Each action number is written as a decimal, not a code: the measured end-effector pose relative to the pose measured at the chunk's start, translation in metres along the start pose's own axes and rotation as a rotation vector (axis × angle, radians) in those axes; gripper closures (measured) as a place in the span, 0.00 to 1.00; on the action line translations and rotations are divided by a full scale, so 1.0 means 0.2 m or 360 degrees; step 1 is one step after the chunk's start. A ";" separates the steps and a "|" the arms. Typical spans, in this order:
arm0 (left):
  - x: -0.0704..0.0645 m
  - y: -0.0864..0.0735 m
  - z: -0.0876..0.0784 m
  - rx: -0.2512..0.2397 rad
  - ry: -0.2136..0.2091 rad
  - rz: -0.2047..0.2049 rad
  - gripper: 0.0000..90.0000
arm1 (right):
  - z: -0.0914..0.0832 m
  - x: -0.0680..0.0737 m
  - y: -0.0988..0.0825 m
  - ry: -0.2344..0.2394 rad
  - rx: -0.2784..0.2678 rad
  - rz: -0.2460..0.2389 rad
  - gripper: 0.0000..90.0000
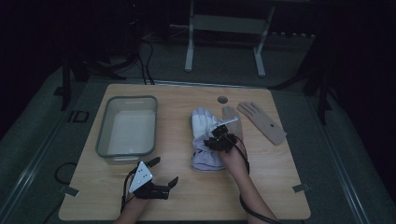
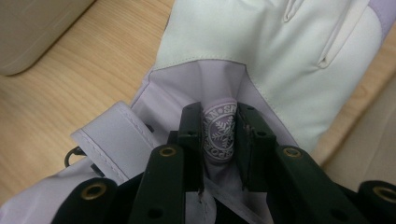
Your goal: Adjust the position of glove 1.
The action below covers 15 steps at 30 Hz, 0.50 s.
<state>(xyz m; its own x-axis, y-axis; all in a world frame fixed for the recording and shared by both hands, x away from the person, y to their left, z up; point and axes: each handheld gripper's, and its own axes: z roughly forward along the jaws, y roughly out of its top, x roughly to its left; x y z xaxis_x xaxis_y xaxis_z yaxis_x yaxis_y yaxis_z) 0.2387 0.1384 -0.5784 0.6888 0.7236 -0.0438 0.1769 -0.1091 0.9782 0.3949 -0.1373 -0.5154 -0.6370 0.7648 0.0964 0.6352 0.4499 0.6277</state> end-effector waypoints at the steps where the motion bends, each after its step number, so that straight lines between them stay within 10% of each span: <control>1: 0.00 0.00 0.00 0.0006 0.0000 -0.0019 0.02 | 0.00 0.00 0.00 0.0008 0.0001 0.0009 0.80; 15: 0.01 0.01 0.02 0.0052 0.0018 -0.0047 0.02 | -0.20 -0.04 0.04 0.0045 -0.0157 -0.0051 0.51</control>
<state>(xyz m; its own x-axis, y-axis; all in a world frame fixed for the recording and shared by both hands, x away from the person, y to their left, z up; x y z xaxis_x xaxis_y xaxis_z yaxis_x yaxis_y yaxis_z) 0.2428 0.1380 -0.5777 0.6748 0.7347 -0.0700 0.2201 -0.1098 0.9693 0.3877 -0.1579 -0.4812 -0.6692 0.7369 0.0960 0.5691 0.4251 0.7039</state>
